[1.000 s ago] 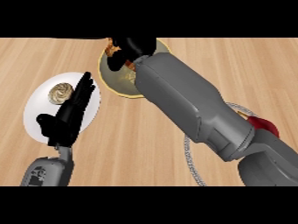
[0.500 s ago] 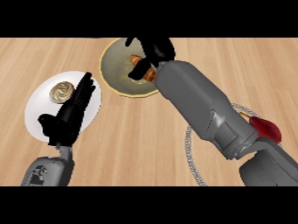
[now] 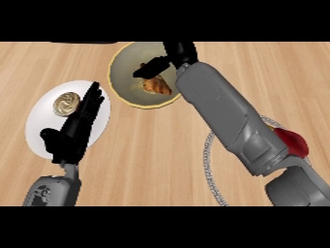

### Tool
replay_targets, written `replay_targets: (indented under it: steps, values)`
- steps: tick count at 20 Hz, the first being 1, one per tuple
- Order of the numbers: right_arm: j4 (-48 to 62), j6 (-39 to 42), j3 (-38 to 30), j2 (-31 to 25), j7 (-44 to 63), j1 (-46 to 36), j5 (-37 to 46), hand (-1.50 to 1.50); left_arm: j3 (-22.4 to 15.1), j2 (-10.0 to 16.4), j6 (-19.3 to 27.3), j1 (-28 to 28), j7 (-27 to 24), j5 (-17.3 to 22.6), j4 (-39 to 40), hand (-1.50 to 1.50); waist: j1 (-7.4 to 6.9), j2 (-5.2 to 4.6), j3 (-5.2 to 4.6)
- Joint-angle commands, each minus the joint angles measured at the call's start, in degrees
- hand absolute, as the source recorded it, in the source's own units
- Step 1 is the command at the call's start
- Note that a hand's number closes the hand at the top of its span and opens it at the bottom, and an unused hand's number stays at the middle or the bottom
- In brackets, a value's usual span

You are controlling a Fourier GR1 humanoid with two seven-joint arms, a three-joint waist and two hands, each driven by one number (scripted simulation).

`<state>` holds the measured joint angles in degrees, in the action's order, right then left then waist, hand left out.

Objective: Pick the croissant from the placemat and place it in the bowl

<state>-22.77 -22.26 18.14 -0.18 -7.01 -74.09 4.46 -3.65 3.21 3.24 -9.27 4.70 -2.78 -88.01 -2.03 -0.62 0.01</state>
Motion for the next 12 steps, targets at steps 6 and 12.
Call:
replay_targets:
  steps: [6,12]
  values:
    - [-1.42,6.08,-9.67,-4.61,-2.37,1.27,-6.39,-1.5,0.47,0.3,-0.56,2.35,-2.14,-0.03,0.59,0.0,1.15,0.35,-0.01]
    - [-9.77,13.05,-12.11,-6.62,-0.26,7.57,-9.83,-1.5,-0.59,-0.55,0.14,5.08,-0.95,-0.55,-2.53,0.0,1.91,0.76,0.0]
